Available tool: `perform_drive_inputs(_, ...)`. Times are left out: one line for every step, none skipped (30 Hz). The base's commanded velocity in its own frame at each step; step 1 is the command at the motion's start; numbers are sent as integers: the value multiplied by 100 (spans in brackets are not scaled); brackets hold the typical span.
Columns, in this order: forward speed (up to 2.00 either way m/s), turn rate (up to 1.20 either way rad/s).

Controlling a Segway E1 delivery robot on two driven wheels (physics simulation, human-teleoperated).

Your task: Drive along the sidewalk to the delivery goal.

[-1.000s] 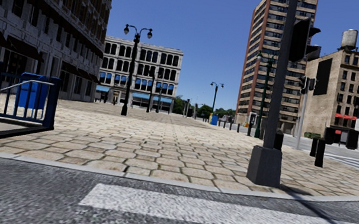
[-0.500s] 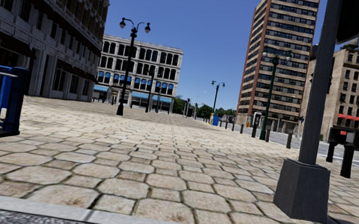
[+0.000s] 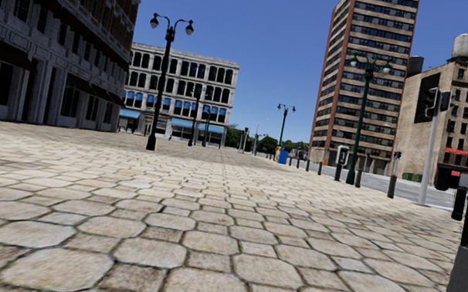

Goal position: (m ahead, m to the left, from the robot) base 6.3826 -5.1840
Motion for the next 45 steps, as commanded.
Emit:
perform_drive_inputs(167, -8)
perform_drive_inputs(161, -10)
perform_drive_inputs(159, -10)
perform_drive_inputs(158, -10)
perform_drive_inputs(158, -10)
perform_drive_inputs(158, -10)
perform_drive_inputs(158, -1)
perform_drive_inputs(158, 0)
perform_drive_inputs(158, 0)
perform_drive_inputs(158, 0)
perform_drive_inputs(158, 0)
perform_drive_inputs(158, 0)
perform_drive_inputs(158, -12)
perform_drive_inputs(158, -22)
perform_drive_inputs(158, -27)
perform_drive_inputs(158, -27)
perform_drive_inputs(158, -28)
perform_drive_inputs(158, -28)
perform_drive_inputs(158, -28)
perform_drive_inputs(158, -28)
perform_drive_inputs(158, -29)
perform_drive_inputs(158, -35)
perform_drive_inputs(158, -35)
perform_drive_inputs(158, -43)
perform_drive_inputs(158, -49)
perform_drive_inputs(158, -50)
perform_drive_inputs(158, -50)
perform_drive_inputs(158, -51)
perform_drive_inputs(158, -51)
perform_drive_inputs(158, -52)
perform_drive_inputs(158, -52)
perform_drive_inputs(157, -53)
perform_drive_inputs(157, -53)
perform_drive_inputs(157, -55)
perform_drive_inputs(157, -55)
perform_drive_inputs(156, -58)
perform_drive_inputs(155, -64)
perform_drive_inputs(155, -64)
perform_drive_inputs(154, -67)
perform_drive_inputs(153, -68)
perform_drive_inputs(153, -68)
perform_drive_inputs(153, -68)
perform_drive_inputs(153, -68)
perform_drive_inputs(153, -68)
perform_drive_inputs(153, -68)
